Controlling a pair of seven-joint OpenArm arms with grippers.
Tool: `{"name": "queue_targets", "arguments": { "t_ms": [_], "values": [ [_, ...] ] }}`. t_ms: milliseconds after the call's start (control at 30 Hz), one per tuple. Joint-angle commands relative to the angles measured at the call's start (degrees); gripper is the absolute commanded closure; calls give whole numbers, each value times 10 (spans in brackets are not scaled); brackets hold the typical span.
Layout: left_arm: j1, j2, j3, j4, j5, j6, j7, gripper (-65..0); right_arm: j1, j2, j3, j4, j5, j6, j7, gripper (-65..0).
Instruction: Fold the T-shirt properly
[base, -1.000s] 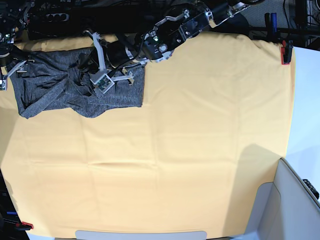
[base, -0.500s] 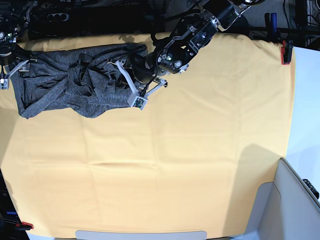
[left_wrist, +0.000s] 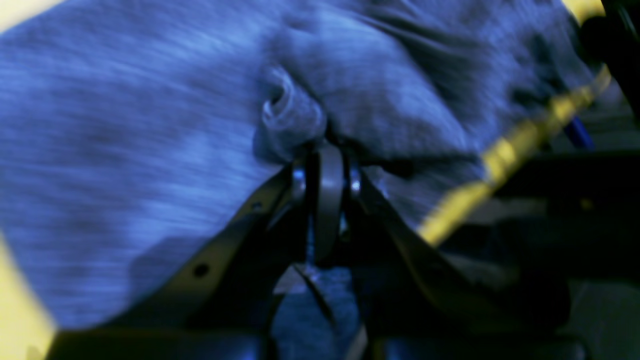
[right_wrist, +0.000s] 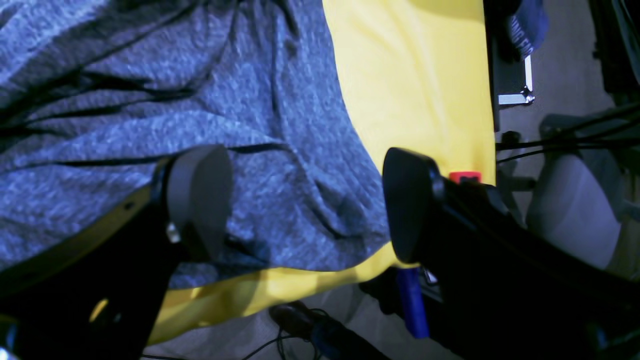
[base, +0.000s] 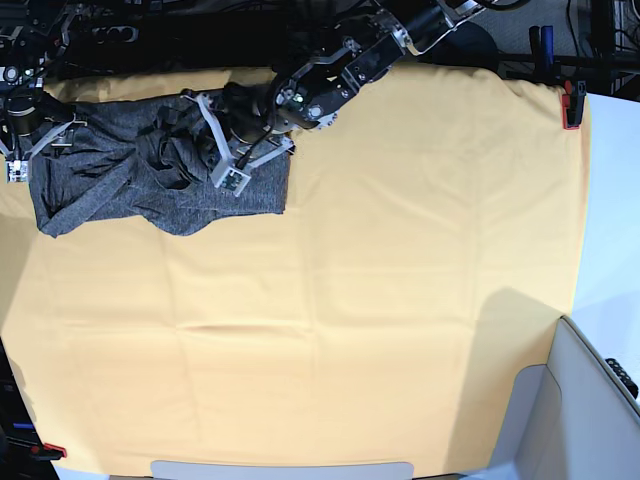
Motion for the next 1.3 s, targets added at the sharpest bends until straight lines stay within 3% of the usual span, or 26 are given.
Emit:
{"name": "queue_targets", "arguments": {
  "t_ms": [0,133,400,600,800,1000,1267],
  "values": [
    [-7,18,11,11,-4,-4,-8,-5,2,10,4,9,-2,-3,10,-466],
    [-8,20,25,11,-4,-8,-9,-5,2,10,4,7,-2,-3,10,-466],
    [-8,18,55,14,-4,-10,-64,-5,3,11,4,-2,-2,-3,10,-466],
    [-24,-15,80,61,-4,-10,-95,-5,10,11,4,-15,-2,-3,10,-466],
    [-27,-49,62,111,-4,-4,-110,-5,10,11,4,-16,-2,-3,10,-466],
    [-23,-48,-11,80,-4,-4,-104,-5,10,10,4,-16,-2,-3,10,-466],
    [-27,-32,-16,-14,-4,-4,-104,-5,10,9,4,-16,-2,-3,10,-466]
  ]
}}
